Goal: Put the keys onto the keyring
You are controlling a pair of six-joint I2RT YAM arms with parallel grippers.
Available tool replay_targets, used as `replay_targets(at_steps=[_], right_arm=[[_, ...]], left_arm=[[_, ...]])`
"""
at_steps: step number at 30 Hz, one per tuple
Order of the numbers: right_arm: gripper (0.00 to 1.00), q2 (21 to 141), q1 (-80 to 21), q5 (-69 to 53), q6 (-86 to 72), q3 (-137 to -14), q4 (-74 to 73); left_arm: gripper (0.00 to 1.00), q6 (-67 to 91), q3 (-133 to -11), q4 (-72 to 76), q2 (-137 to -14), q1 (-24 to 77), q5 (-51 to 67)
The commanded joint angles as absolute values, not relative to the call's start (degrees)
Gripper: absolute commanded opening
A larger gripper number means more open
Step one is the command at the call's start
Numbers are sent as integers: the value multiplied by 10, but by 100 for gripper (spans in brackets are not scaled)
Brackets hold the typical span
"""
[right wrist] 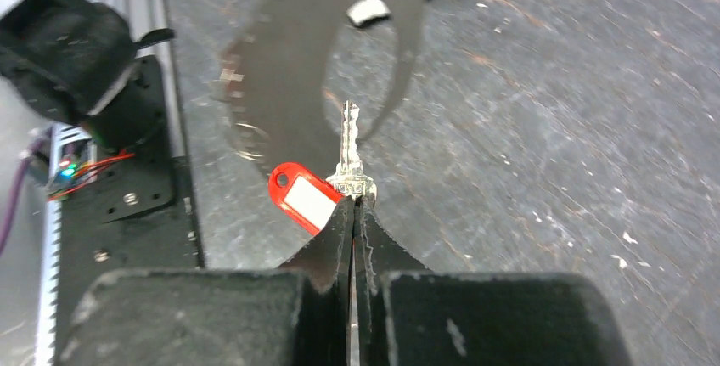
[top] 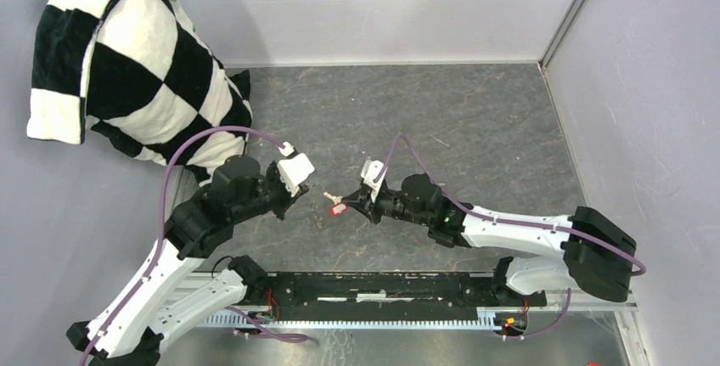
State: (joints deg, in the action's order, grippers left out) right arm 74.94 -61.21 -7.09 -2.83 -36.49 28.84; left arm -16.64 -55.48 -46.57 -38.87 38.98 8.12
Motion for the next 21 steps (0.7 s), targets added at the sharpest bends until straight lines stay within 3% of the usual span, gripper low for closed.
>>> replay_targets(at_steps=[1,14,21], right_arm=[[0,722,-638,-121,-5,-392,251],[0,683,-674,-139,89,-470,99],[0,677,-675,-150,82,-473,126]], left_arm=[[2,-146,-560,-431,-397,390,106],[2,-155,-573,-442,-396,390,123],[2,-163,-569,-442,-386,390,161]])
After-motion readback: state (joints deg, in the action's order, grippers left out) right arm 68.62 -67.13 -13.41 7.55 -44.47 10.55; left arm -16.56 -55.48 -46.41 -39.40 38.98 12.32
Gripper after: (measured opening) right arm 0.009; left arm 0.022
